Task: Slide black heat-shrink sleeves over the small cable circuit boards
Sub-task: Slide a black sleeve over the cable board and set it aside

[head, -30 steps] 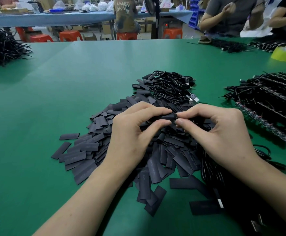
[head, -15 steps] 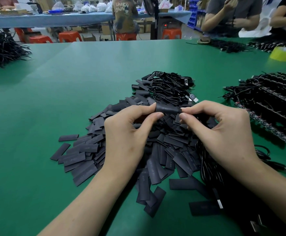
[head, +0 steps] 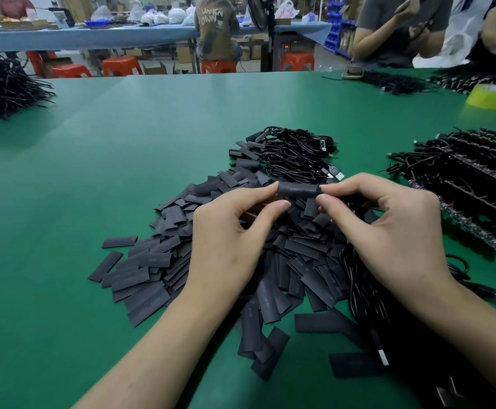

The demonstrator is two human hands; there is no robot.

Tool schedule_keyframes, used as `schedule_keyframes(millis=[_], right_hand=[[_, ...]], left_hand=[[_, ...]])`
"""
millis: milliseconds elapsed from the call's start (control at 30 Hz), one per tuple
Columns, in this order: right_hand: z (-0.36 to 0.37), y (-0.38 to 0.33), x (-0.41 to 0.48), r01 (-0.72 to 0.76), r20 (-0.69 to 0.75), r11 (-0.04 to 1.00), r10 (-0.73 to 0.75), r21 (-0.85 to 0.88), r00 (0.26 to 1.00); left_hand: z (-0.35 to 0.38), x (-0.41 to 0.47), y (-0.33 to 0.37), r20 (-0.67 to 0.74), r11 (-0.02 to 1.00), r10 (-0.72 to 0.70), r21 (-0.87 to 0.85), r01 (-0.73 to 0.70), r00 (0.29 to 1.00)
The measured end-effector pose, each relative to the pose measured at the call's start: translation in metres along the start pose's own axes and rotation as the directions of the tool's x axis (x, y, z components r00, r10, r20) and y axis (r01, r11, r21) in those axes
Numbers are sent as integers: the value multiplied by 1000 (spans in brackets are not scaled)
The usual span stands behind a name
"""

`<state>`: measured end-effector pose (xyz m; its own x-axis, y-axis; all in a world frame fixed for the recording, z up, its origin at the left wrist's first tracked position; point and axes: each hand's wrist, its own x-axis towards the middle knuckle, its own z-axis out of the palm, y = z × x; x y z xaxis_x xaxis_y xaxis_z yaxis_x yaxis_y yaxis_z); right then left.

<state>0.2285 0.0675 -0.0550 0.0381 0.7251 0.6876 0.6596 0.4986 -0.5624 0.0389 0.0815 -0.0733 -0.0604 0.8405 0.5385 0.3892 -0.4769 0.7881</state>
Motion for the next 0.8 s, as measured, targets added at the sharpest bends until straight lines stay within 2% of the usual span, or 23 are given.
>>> schedule_keyframes(millis=[133,233,333,500,600,667,800], right_hand=[[-6,5,9,-37,-20,999,37,-22,999],[-11,5,26,-55,-9,993,54,-106,998],[-2,5,61,-16,80,958,40,-286,996],[48,19,157,29,181,882,64,-471,981],[72,28,188,25,312,830,182,-557,932],[75,32,190,5,361,825,241,-565,901],[48,28,155,53,372,860,164,-508,913]], left_hand=[[0,-1,-2,39,996,28,78,-31,999],[-1,-1,-3,61,991,55,120,-62,997],[-1,-1,-3,75,990,66,120,-75,995],[-1,-2,-2,113,993,61,98,-73,992],[-2,-3,-1,132,993,58,93,-71,990],[-3,-3,-2,129,993,60,93,-72,990],[-3,-3,-3,125,996,54,68,-63,991]])
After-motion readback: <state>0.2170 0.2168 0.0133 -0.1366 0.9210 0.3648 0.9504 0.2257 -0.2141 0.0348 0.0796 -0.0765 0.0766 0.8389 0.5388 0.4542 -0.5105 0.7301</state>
